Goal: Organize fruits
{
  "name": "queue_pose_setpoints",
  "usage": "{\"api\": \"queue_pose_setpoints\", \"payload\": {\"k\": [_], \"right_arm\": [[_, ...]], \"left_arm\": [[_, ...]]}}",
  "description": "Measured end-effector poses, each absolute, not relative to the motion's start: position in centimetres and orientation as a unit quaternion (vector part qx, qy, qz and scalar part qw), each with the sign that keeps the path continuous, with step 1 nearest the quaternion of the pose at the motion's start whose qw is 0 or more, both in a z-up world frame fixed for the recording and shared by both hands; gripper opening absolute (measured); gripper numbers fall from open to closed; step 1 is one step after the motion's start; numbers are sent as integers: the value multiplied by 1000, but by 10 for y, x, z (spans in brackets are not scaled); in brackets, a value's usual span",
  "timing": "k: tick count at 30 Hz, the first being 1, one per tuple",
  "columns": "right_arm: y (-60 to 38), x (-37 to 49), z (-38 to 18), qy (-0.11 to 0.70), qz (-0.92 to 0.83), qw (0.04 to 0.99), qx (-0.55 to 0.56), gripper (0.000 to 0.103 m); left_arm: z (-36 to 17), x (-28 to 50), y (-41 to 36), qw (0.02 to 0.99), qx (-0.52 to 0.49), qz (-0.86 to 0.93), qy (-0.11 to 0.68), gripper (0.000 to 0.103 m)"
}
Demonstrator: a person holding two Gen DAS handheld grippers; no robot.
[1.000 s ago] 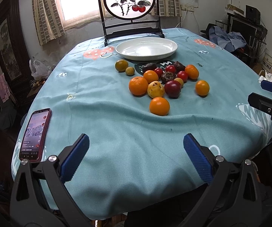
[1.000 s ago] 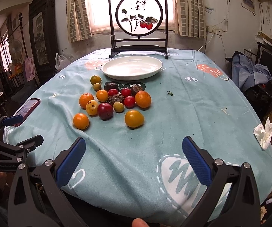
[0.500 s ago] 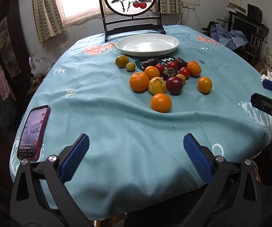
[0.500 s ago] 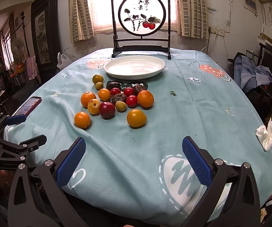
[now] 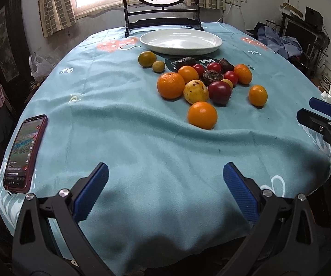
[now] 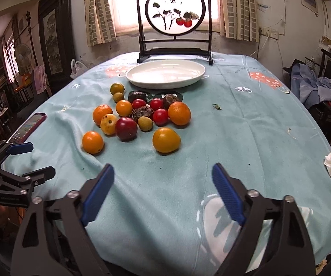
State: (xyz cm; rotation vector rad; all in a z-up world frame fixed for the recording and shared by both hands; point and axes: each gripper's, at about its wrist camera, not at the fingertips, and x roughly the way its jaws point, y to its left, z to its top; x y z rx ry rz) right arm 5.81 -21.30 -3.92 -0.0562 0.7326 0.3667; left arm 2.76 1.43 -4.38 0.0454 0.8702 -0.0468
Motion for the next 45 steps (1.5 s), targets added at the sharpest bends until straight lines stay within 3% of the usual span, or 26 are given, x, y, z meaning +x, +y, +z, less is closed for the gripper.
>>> {"api": "queue_pose_setpoints", "payload": {"k": [7,15,20,27,32,36,45], "right_arm": [[-203,108,-55,389,196,899,-31,68],[-196,143,-71,426,214,879,-28,67],[-193,148,-77,438,225,870,-27,45],[-204,150,-78,441,236,866,8,43],[-202,147,-76,440,240,865,3,43],[-202,147,-76,439,240,866,1,43],[-203,159,-48,423,269,865,14,43]], "left_arm": [[-46,39,21,910,-6,-51,411,99],[-40,55,10,915,2,-99,391,88],[-39,77,-1,910,5,-122,397,75],[-53,104,-13,894,10,-139,425,55],[-61,112,-17,887,17,-136,441,55],[-66,116,-19,880,18,-143,453,40],[-41,127,-7,886,-3,-175,429,40]]}}
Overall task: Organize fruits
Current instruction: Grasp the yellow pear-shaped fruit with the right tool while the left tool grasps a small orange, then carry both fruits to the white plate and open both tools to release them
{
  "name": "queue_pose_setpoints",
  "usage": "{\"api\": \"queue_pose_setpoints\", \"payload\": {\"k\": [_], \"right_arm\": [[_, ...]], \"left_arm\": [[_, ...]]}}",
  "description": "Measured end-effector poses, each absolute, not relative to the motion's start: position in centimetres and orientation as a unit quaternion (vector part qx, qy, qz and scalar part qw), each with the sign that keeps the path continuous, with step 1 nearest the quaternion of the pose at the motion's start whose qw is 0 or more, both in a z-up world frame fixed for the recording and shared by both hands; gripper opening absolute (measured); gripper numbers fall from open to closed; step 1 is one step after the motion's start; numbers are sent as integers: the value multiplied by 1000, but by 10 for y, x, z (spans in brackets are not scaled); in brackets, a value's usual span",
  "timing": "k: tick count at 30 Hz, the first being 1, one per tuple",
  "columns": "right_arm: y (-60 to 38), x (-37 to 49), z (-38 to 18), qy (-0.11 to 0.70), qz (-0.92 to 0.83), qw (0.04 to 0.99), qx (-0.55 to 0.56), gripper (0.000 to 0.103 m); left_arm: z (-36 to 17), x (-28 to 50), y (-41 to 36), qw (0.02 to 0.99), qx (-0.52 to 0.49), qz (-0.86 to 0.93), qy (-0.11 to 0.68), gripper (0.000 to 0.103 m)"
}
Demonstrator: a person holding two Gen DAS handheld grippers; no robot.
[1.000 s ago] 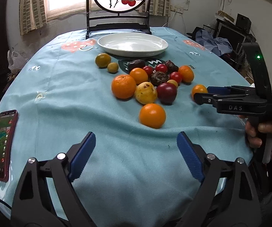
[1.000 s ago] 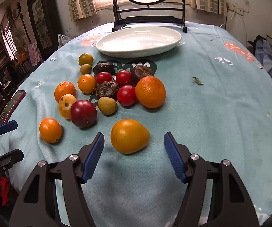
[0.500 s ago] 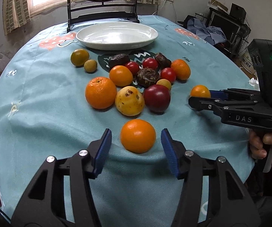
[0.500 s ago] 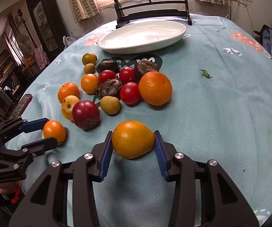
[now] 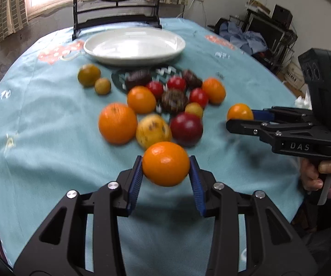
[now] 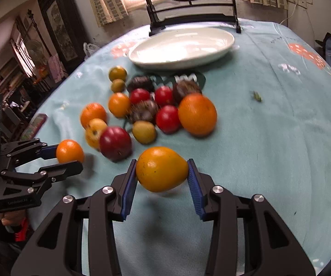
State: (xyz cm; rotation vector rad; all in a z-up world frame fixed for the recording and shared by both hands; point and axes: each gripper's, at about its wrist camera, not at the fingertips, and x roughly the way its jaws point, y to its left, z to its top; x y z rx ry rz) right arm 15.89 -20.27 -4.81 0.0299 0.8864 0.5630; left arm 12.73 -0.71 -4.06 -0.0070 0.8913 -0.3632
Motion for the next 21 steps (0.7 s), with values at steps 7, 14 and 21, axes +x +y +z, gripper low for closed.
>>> {"api": "queue_pose_setpoints", "payload": {"k": [7,14,21], "right_arm": [[-190,249,3,364,243,899,18,43],[-156,355,-27,428,212,879,-17,43],[-146,380,-52,465,204,860,-37,43]], "left_arm": [[12,230,7,904,-29,-162,396,40],[-4,346,1,895,-23,-112,431,40],[-42,385,0,873,-8,-88,479,40]]}}
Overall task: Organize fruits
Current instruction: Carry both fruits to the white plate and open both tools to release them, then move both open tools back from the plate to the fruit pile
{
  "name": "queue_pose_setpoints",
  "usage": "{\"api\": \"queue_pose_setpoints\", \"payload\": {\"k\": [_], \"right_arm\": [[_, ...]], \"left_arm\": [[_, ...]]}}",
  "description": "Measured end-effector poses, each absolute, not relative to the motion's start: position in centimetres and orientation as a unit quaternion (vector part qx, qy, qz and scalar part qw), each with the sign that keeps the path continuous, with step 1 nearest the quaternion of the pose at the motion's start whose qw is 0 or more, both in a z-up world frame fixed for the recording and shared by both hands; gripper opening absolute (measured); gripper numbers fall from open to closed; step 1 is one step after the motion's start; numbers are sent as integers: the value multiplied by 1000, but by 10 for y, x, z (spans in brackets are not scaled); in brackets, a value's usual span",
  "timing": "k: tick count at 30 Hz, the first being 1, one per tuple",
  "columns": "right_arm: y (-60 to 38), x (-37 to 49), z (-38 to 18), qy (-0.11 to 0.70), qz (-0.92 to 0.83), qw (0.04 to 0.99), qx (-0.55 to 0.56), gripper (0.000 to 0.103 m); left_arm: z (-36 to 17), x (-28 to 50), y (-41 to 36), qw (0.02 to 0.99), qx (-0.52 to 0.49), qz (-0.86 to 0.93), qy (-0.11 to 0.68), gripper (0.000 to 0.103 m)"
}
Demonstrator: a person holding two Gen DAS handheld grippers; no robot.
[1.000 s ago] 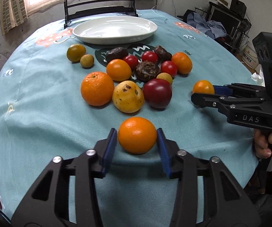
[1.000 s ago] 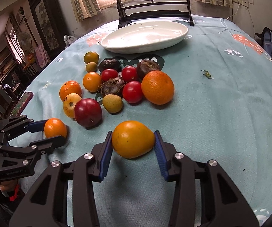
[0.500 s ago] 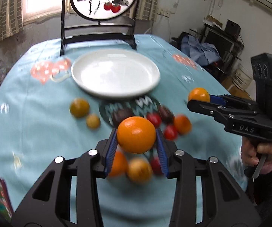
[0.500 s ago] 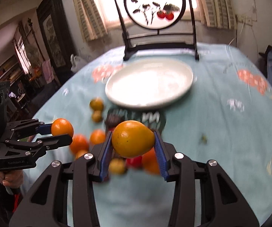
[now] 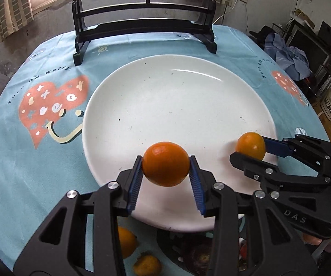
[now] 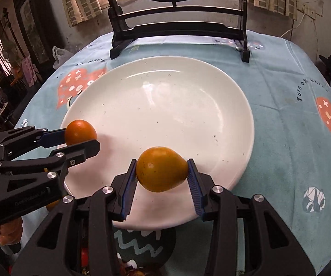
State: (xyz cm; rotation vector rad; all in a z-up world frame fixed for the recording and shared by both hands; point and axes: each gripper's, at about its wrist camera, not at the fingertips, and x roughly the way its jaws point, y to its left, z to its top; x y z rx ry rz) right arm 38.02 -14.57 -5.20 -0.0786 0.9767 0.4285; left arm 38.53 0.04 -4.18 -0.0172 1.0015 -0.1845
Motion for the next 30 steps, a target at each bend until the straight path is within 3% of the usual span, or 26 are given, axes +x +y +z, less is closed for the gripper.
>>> {"api": "queue_pose_setpoints", "payload": {"k": [6,12,14,15,17,22,30], "right_arm": [[-138,383,-59,474,204,855,-60,45],[-155,350,-24,429,191,882,-51,50],[-165,322,-6,403,193,894,-39,56],[-169,306,0,391,196,899,-33,65],[-176,268,7,367,208,906,-25,65],[-184,193,-7,358,238,903,9,65],[-170,139,-57,416,270,868,28,65]], "left_arm": [[-52,395,-4,867,2,-81,492,43],[-19,370,4,888,2,-60,456,83],[2,345,10,902,-6,-57,428,89],[10,332,13,907,-7,-58,417,93],[19,303,16,913,-4,-54,404,98],[15,233,28,919,-14,-68,387,100],[-39,173,62,909,-48,-67,408,100]]}}
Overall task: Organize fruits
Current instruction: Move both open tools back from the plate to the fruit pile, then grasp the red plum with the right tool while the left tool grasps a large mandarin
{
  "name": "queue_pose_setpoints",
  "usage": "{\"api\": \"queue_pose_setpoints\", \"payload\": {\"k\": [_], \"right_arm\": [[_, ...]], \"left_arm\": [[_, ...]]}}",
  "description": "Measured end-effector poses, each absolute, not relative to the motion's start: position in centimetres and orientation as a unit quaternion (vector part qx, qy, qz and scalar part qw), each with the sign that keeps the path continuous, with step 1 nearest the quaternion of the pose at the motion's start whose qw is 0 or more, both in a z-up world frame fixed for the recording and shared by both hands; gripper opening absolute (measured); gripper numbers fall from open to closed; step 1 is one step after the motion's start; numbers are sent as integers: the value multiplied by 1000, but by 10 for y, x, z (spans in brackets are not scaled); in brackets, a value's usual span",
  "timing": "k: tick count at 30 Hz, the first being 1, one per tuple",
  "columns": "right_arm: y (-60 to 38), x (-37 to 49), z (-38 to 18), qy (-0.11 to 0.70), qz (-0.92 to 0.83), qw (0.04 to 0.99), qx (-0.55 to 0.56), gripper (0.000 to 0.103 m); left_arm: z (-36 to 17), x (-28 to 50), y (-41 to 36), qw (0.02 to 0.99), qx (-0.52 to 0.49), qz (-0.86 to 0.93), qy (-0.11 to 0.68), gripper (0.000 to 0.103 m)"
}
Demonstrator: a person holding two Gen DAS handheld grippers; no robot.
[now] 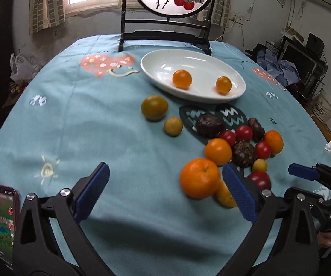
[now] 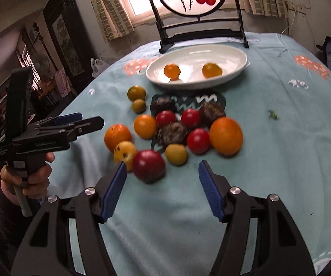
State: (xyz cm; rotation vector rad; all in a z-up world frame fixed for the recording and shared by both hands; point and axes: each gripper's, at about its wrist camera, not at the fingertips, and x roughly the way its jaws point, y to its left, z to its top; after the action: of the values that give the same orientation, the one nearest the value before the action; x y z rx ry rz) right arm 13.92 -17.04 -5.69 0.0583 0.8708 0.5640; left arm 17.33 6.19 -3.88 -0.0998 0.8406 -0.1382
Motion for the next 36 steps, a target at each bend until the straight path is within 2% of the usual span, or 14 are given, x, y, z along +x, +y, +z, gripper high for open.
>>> {"api": "queue_pose_setpoints", "payload": {"k": [12,17,36], "right_arm": [[-148,143,-71,425,254,869,27,65],[-144,151,-74,437,255,862,34,55],[-150,165,-78,452,266,847,84,47]], "left_arm": [[-56,169,94,897,-145,-76,411,100],[-56,168,93,899,-143,-78,407,100],[-56,168,93,899,-139,-74,409,100]]}}
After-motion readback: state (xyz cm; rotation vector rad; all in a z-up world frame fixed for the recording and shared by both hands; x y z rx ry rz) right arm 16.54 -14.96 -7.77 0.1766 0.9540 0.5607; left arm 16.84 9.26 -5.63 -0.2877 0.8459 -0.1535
